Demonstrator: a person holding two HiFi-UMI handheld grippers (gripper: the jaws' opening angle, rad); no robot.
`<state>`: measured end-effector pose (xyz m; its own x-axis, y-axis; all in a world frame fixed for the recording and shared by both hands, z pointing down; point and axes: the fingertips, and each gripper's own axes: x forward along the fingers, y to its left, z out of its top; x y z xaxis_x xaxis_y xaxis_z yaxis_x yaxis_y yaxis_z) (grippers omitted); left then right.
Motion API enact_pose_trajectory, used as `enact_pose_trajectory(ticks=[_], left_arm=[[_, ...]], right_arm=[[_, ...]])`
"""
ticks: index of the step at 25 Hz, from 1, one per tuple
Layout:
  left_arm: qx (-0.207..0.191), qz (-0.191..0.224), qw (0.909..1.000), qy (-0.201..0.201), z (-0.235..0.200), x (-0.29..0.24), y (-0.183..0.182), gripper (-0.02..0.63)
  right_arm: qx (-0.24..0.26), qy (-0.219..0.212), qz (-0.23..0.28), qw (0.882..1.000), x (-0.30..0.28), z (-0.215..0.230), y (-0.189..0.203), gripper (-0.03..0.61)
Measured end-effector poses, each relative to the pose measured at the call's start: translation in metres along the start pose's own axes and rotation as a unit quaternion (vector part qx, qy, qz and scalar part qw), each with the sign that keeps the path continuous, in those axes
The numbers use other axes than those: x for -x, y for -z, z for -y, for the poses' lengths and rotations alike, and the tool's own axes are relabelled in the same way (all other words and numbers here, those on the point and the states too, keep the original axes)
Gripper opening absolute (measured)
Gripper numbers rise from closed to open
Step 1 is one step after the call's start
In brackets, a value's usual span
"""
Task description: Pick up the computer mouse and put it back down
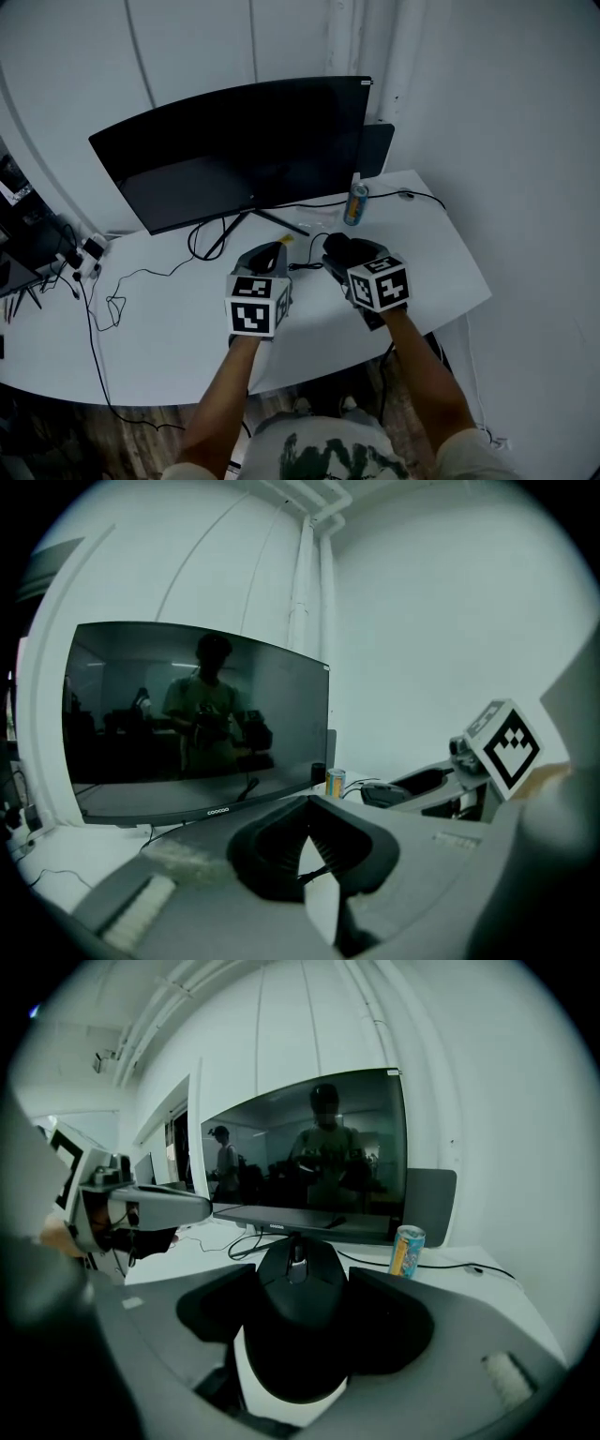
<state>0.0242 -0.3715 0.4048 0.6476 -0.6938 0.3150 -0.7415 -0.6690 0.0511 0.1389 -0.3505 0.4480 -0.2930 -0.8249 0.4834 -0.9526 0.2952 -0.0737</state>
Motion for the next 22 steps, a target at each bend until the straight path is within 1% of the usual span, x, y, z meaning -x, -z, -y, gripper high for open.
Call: enact_pose_trajectory(ticks=[7,12,16,22], left_arm=[[0.008,0.0,0.9987,-0.05,-0.001,0.015,-0.002,0.003],[0.013,0.007,0.9964,-0.083,-0.002,0.028,-0.009,0.002],[0.012,0.009,0.9943,-0.105,-0.004,0.039,-0.011,0.003],[0.008,0.012,0.9917,-0.127,-0.007,0.049,-0.016,0.002]], right_arm=[[0.014,-0.03,0.034,0.999,0.018,-0.004,-0.031,0.314],[0.035,-0.047,0.051,0.997,0.029,-0.007,-0.047,0.314],[0.038,-0.059,0.063,0.996,0.034,-0.009,-0.054,0.314],[0.041,-0.07,0.078,0.994,0.037,-0.012,-0.063,0.314]])
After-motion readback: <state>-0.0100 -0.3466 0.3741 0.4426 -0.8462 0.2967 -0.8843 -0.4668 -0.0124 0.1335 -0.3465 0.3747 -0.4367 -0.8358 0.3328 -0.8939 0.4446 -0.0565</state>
